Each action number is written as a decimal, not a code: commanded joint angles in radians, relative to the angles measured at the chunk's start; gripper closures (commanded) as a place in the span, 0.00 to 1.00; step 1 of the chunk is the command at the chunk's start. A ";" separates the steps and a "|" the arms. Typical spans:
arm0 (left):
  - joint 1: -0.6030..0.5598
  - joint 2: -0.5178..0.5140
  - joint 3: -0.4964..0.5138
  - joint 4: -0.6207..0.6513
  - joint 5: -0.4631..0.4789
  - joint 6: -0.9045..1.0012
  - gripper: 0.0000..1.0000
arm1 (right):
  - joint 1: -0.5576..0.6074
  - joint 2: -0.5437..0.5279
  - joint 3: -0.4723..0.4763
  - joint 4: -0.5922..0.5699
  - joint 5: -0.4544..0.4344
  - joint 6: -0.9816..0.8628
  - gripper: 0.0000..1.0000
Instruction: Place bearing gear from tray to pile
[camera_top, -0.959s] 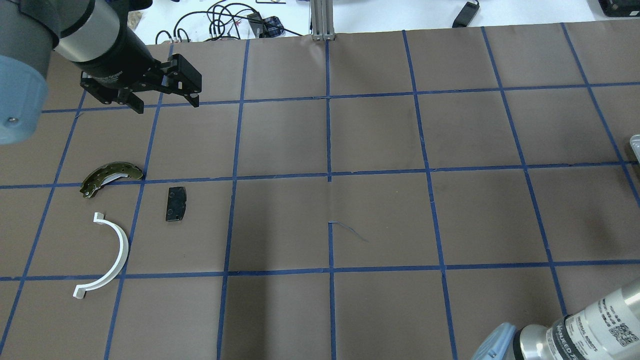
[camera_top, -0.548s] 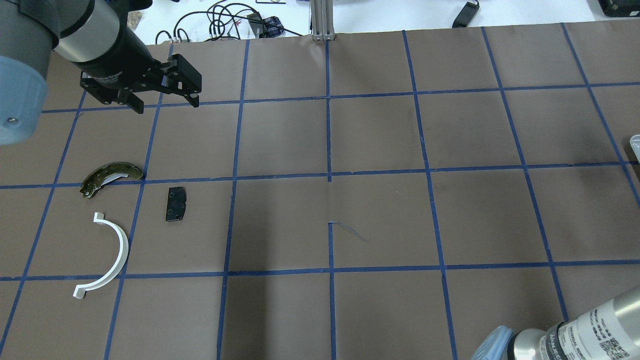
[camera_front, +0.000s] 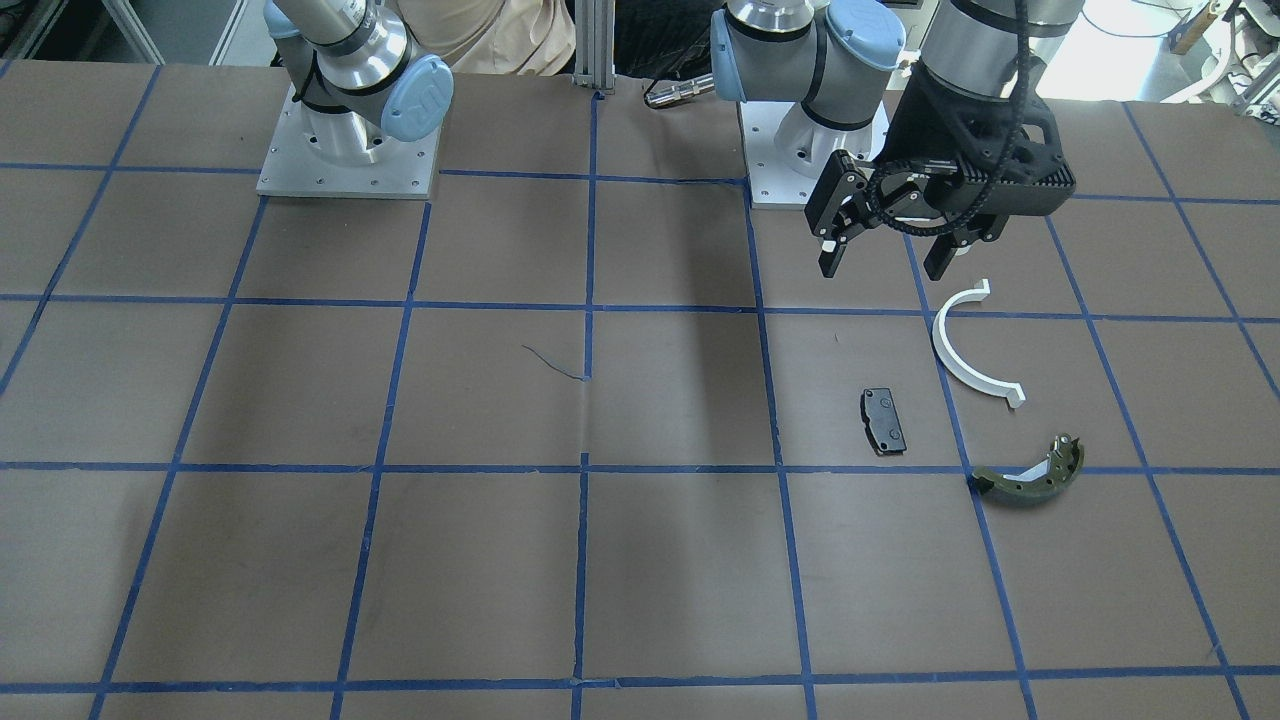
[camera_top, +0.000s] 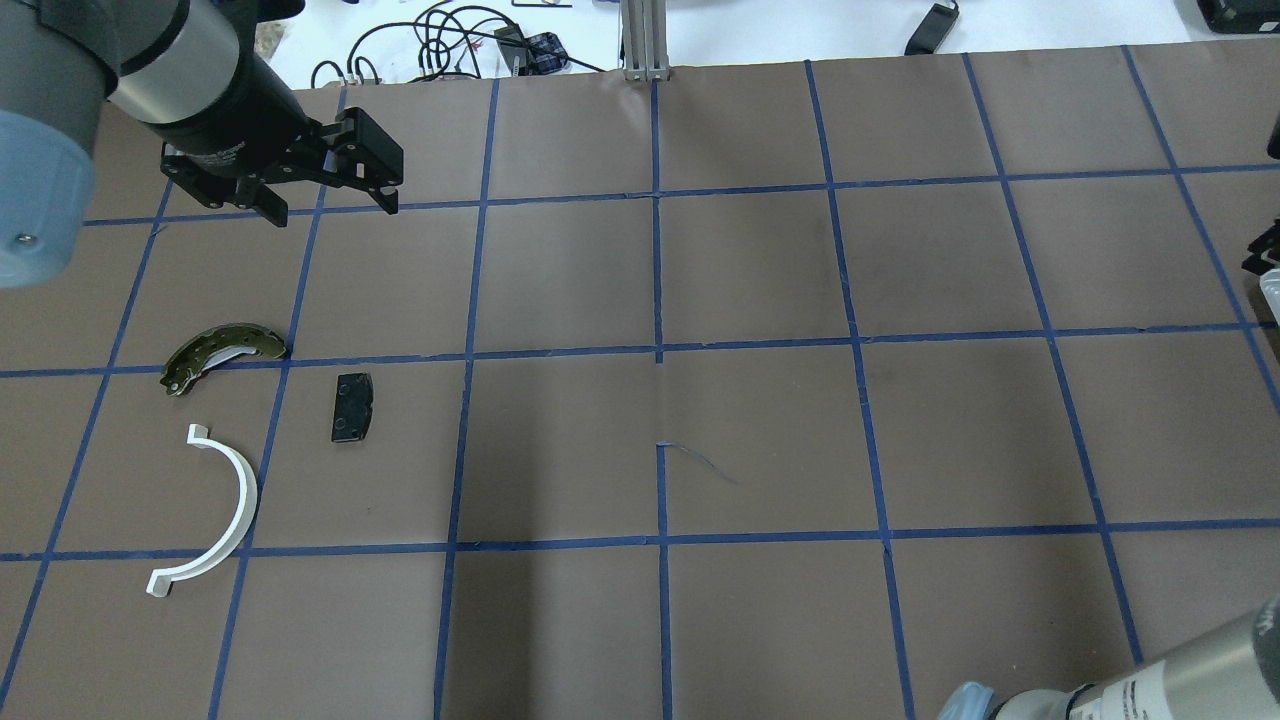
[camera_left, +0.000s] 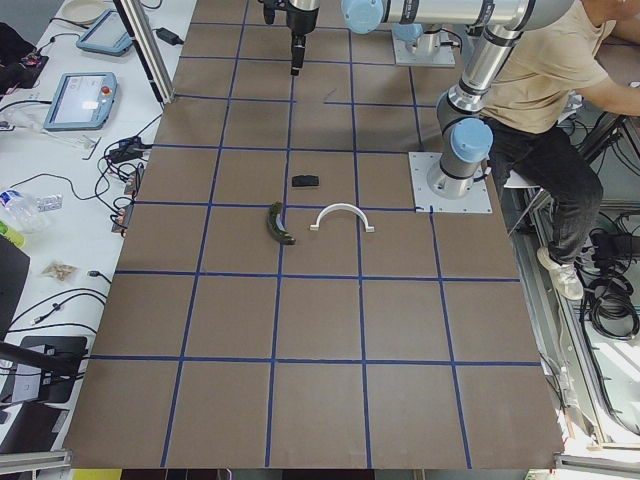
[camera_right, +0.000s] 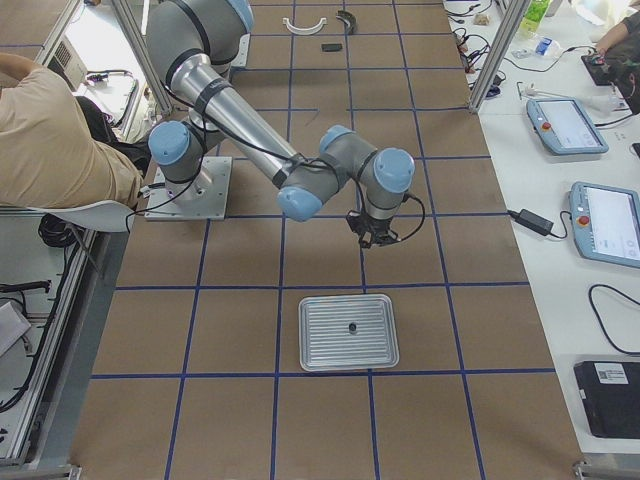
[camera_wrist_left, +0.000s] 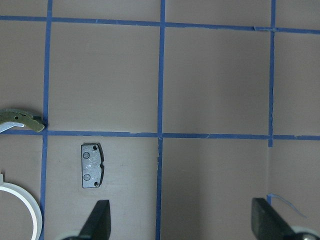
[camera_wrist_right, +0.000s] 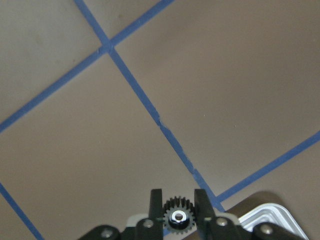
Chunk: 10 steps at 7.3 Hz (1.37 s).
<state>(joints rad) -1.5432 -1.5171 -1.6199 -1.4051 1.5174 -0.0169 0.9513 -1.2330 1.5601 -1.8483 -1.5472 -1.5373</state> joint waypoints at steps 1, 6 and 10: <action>0.000 0.002 0.000 -0.002 0.001 0.000 0.00 | 0.142 -0.028 0.008 0.015 0.047 0.316 1.00; 0.000 0.002 0.000 -0.005 0.001 0.000 0.00 | 0.563 -0.095 0.081 -0.047 0.053 1.097 1.00; -0.001 0.002 0.000 -0.005 0.001 0.000 0.00 | 0.817 -0.007 0.093 -0.211 0.048 1.518 1.00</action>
<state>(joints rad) -1.5446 -1.5156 -1.6199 -1.4097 1.5186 -0.0169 1.6996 -1.2710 1.6483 -2.0027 -1.4974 -0.1374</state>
